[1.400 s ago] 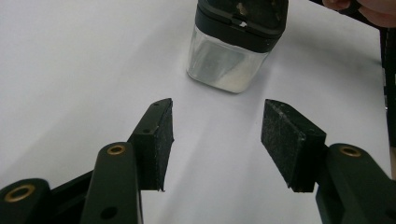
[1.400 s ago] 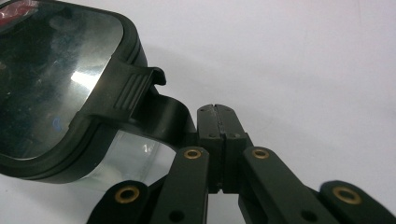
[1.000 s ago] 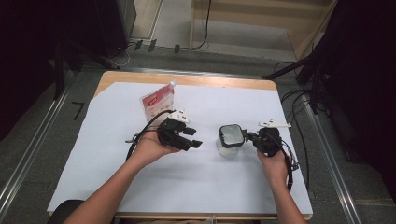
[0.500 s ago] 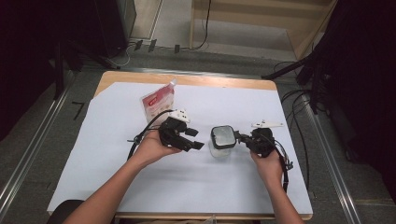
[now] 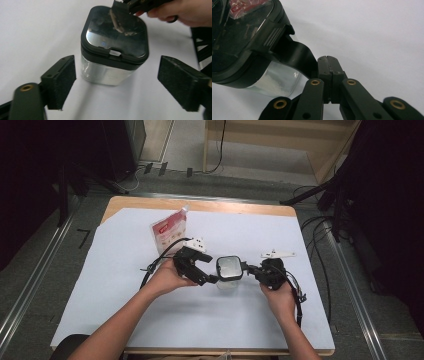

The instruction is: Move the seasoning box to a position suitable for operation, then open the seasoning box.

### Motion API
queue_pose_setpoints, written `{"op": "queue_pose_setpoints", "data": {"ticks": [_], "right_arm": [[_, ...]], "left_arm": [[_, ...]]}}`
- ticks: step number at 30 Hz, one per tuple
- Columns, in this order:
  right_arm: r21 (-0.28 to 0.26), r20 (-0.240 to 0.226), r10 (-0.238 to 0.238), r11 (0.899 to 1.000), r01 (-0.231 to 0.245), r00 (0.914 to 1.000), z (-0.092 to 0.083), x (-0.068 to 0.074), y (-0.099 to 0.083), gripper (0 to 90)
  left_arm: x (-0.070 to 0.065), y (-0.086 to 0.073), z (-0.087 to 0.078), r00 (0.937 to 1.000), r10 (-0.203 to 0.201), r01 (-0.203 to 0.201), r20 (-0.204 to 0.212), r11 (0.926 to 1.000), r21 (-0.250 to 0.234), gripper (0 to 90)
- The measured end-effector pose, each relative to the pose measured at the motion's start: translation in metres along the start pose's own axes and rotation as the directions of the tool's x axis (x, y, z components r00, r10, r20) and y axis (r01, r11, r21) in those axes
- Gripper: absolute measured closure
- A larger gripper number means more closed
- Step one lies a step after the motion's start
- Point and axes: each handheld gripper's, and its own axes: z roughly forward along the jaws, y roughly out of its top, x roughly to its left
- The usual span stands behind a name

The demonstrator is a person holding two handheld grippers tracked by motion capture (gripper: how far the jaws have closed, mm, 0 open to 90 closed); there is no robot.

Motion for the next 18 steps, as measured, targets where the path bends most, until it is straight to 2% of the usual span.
{"op": "queue_pose_setpoints", "data": {"ticks": [4, 7, 10, 12, 18], "right_arm": [[0.013, 0.002, -0.012, 1.0, 0.012, 0.9999, 0.003, -0.001, 0.0, 90.0], [0.017, 0.001, -0.01, 1.0, 0.01, 1.0, 0.003, 0.0, 0.0, 90.0], [0.019, -0.002, -0.006, 1.0, 0.006, 1.0, 0.004, 0.0, 0.0, 90.0], [0.02, -0.005, -0.006, 1.0, 0.006, 1.0, 0.004, 0.001, 0.0, 90.0], [0.025, -0.01, -0.006, 1.0, 0.006, 0.9999, 0.005, 0.002, 0.0, 90.0]], "left_arm": [[0.0, 0.001, 0.008, 0.999, 0.042, -0.042, -0.017, 0.999, 0.015, 10.4], [0.001, 0.001, 0.013, 0.9997, 0.023, -0.023, -0.008, 0.9997, -0.006, 9.8], [0.002, 0.0, 0.018, 0.9996, 0.028, -0.028, 0.006, 0.9996, 0.01, 10.1], [0.002, -0.001, 0.021, 0.9995, 0.03, -0.03, -0.003, 0.9994, 0.017, 10.0], [0.004, -0.001, 0.028, 0.9998, 0.022, -0.022, 0.001, 0.9996, 0.018, 9.9]]}}
